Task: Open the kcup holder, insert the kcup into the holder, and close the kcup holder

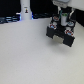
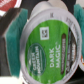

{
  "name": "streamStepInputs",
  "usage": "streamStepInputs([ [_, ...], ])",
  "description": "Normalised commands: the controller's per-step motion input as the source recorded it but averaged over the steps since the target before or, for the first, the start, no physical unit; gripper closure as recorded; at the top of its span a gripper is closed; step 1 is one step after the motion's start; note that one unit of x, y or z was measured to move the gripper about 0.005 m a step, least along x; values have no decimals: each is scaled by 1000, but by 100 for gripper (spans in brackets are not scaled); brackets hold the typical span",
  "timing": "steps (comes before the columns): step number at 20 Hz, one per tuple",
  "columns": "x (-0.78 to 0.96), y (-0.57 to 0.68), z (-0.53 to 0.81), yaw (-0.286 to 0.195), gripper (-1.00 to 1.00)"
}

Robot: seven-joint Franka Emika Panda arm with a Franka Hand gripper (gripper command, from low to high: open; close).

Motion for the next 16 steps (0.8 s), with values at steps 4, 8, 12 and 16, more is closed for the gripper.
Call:
streamStepInputs([
  [4,-63,12,-220,32,100],
  [8,-53,-6,-192,16,100],
  [12,-9,-3,52,-1,100],
  [16,15,63,-224,3,100],
])
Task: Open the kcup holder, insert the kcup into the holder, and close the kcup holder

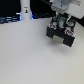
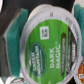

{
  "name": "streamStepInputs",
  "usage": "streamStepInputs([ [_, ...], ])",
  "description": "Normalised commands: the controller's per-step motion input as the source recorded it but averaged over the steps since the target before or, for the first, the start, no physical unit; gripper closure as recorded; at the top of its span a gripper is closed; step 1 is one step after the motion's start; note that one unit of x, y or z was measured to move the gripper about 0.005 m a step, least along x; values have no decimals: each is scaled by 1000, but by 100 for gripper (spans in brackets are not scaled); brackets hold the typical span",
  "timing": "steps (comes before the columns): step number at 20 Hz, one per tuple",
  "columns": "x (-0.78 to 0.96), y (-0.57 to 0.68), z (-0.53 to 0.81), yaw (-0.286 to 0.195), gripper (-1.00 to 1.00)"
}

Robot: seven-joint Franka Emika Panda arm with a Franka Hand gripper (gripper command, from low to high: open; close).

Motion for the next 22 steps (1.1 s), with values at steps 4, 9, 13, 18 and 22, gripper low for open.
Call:
streamStepInputs([
  [4,24,97,-171,2,100],
  [9,65,81,-45,12,100],
  [13,74,133,12,29,-100],
  [18,138,12,259,47,-100],
  [22,215,-145,418,75,-100],
])
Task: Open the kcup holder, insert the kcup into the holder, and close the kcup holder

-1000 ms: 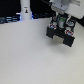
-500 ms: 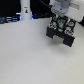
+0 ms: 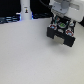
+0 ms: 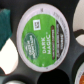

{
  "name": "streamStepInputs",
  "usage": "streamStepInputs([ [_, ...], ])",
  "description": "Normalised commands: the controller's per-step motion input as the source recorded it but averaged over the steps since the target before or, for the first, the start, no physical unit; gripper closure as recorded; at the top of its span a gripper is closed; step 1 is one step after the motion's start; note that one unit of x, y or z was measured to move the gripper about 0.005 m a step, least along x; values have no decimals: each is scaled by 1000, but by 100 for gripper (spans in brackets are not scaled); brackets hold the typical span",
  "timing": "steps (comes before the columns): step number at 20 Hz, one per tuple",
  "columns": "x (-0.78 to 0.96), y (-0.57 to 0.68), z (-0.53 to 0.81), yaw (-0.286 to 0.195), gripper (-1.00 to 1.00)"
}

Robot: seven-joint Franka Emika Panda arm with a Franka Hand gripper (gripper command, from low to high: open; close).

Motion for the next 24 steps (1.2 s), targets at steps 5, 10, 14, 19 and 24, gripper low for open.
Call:
streamStepInputs([
  [5,277,-221,474,79,-100],
  [10,363,-328,403,68,-100],
  [14,489,-443,313,52,-100],
  [19,595,-445,184,25,-100],
  [24,674,-413,125,24,-100],
])
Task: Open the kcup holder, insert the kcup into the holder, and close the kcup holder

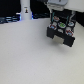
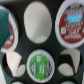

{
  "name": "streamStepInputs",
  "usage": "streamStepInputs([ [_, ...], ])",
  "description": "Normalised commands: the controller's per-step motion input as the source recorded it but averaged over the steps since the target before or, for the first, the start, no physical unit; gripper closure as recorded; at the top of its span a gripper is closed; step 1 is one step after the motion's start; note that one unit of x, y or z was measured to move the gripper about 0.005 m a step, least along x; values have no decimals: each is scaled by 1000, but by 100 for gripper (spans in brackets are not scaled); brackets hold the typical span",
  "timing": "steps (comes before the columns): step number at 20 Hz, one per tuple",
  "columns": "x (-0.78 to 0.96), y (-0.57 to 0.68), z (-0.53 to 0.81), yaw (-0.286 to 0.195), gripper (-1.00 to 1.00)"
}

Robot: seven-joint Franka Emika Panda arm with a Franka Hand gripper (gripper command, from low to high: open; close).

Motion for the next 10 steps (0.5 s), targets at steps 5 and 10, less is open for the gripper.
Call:
streamStepInputs([
  [5,736,-281,41,38,-100],
  [10,796,-67,-13,49,-100],
])
